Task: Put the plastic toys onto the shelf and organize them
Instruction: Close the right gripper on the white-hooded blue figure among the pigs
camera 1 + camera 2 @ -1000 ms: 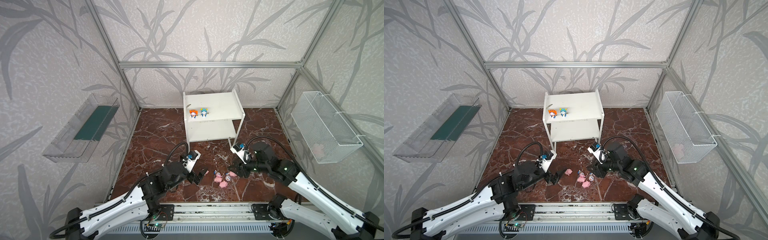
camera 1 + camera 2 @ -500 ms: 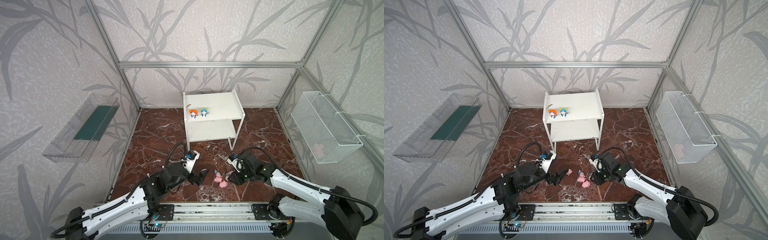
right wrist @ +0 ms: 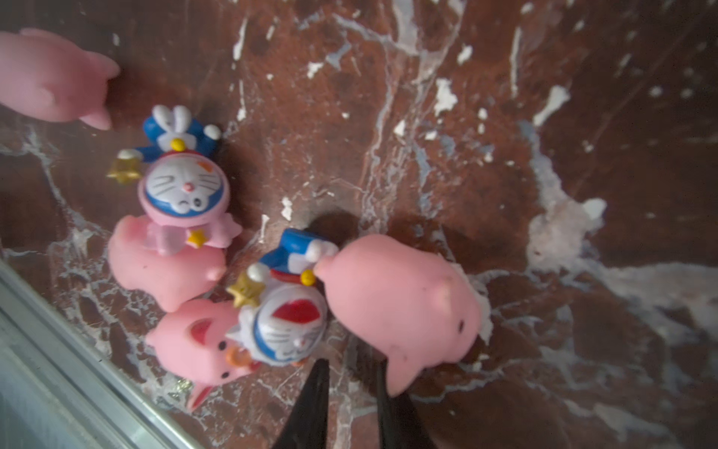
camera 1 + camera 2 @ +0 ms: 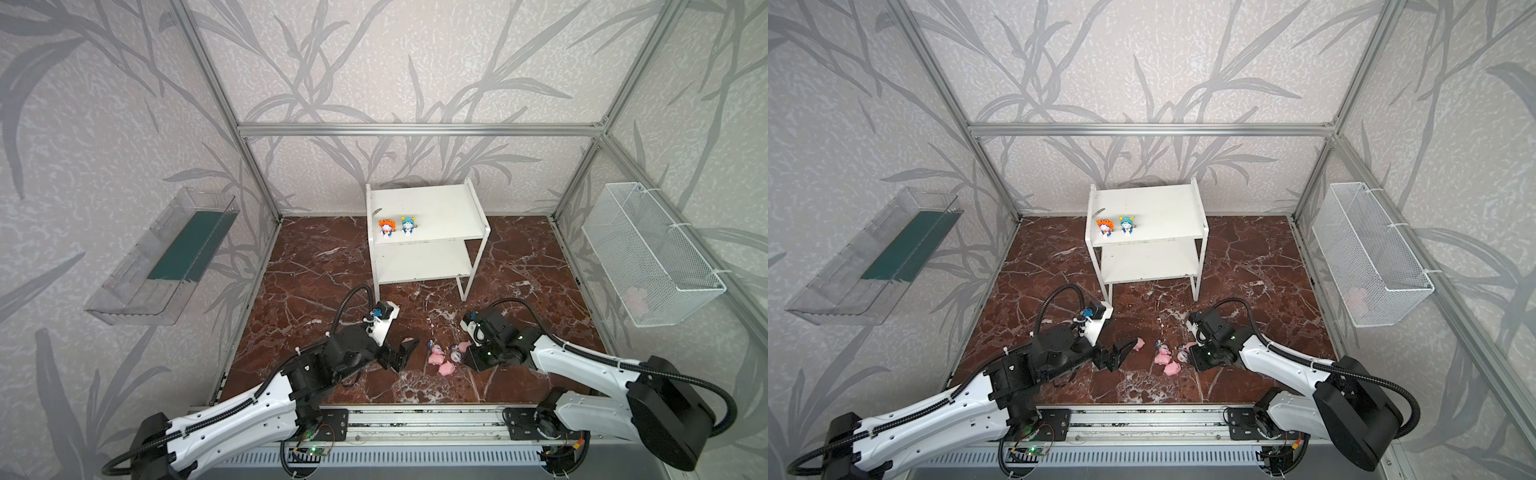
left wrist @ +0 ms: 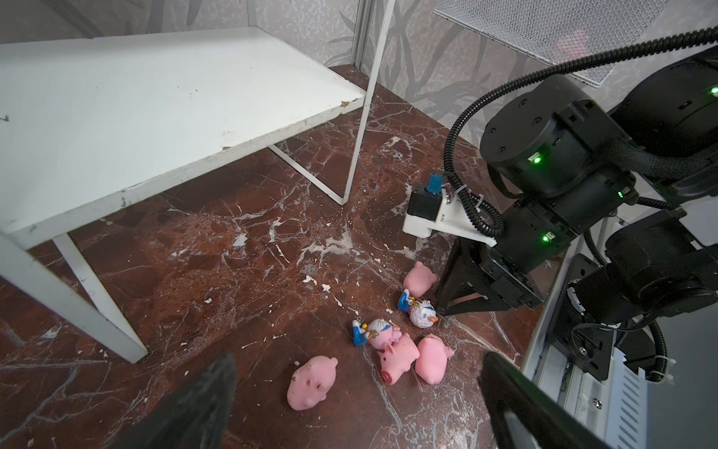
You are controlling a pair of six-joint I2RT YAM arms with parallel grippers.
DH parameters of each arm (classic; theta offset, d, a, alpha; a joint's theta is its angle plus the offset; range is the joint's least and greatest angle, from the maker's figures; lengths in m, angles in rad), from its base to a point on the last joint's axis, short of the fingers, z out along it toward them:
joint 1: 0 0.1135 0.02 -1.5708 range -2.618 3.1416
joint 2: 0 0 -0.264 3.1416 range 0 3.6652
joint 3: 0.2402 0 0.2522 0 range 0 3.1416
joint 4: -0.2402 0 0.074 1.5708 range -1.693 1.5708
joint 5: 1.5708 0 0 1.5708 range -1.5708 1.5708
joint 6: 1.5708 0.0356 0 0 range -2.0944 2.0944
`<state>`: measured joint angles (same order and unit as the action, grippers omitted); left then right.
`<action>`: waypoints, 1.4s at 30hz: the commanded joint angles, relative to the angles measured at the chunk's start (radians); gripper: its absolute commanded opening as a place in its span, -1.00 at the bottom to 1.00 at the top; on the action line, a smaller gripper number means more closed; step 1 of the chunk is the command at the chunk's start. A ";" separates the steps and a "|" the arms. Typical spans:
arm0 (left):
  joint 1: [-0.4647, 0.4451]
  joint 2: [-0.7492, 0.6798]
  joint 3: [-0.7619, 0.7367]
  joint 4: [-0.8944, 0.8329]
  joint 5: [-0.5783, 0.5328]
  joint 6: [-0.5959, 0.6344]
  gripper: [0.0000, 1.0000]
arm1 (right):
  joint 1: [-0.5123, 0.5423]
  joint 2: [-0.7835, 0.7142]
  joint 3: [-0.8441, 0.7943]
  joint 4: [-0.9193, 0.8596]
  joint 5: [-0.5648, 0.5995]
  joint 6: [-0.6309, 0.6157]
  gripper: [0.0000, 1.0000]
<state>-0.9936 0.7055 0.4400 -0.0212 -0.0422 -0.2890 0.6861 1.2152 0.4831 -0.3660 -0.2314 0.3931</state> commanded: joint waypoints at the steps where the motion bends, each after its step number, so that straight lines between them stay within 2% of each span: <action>1: -0.002 -0.025 -0.015 0.021 -0.001 -0.013 0.99 | -0.005 0.005 0.025 0.012 0.037 0.012 -0.53; 8: -0.002 -0.038 -0.020 0.018 -0.008 -0.007 0.99 | 0.056 0.100 0.058 0.121 -0.042 0.007 -0.54; 14: -0.002 -0.034 -0.010 0.018 -0.007 -0.002 0.99 | 0.116 0.202 0.158 0.167 -0.075 0.012 -0.59; 18: -0.002 -0.039 -0.004 0.003 -0.010 -0.001 0.99 | 0.100 0.149 0.169 0.131 -0.052 -0.018 -0.59; 23: -0.002 -0.040 -0.013 0.015 -0.015 0.000 0.98 | 0.054 0.082 0.152 0.145 -0.091 -0.073 -0.49; 25: -0.002 -0.034 -0.011 0.021 -0.015 -0.001 0.98 | 0.047 0.083 0.155 0.163 -0.096 -0.088 -0.37; 28: -0.002 -0.022 -0.003 0.023 -0.010 -0.002 0.98 | 0.010 0.141 0.182 0.174 -0.149 -0.095 -0.34; 30: -0.002 -0.020 0.000 0.021 -0.008 -0.004 0.98 | -0.011 0.191 0.202 0.181 -0.164 -0.100 -0.35; 36: -0.003 -0.051 -0.003 -0.004 0.005 -0.019 0.98 | -0.030 0.303 0.231 0.164 -0.085 -0.086 -0.58; 42: -0.004 -0.105 -0.013 -0.033 -0.010 -0.024 0.98 | -0.023 0.276 0.174 0.161 -0.112 -0.092 -0.66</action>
<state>-0.9939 0.6304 0.4305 -0.0418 -0.0429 -0.2924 0.6586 1.5200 0.6861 -0.1909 -0.3336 0.3122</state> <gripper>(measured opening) 0.992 0.175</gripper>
